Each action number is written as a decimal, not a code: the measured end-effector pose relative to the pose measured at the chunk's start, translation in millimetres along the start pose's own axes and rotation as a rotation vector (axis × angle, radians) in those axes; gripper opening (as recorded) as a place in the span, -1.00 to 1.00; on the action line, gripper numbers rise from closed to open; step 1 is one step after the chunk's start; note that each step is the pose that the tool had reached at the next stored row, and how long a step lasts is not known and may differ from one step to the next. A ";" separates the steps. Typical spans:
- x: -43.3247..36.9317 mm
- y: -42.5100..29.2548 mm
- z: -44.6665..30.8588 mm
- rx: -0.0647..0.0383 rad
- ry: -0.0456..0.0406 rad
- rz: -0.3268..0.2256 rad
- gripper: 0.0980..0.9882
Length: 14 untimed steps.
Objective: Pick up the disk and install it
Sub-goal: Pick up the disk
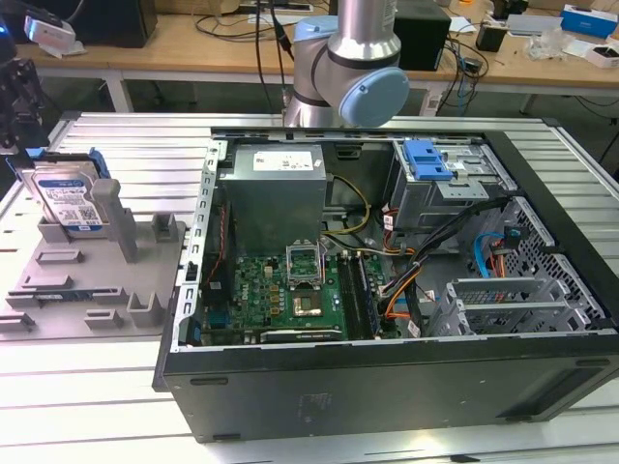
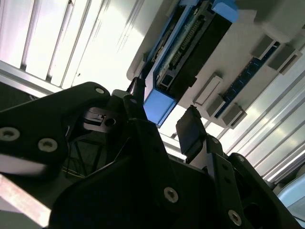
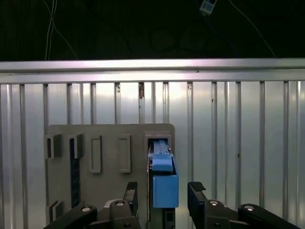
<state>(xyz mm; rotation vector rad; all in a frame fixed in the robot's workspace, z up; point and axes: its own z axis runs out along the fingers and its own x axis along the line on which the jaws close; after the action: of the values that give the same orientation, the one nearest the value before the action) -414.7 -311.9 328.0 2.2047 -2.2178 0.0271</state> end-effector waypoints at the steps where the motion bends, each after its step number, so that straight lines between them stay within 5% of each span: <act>1: 0.0 0.0 1.1 0.000 0.0000 -0.001 0.00; 14: -0.3 0.0 14.6 0.000 -0.0001 -0.013 0.00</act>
<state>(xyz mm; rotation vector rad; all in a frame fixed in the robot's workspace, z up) -414.6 -311.9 313.3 2.2192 -2.2035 0.0271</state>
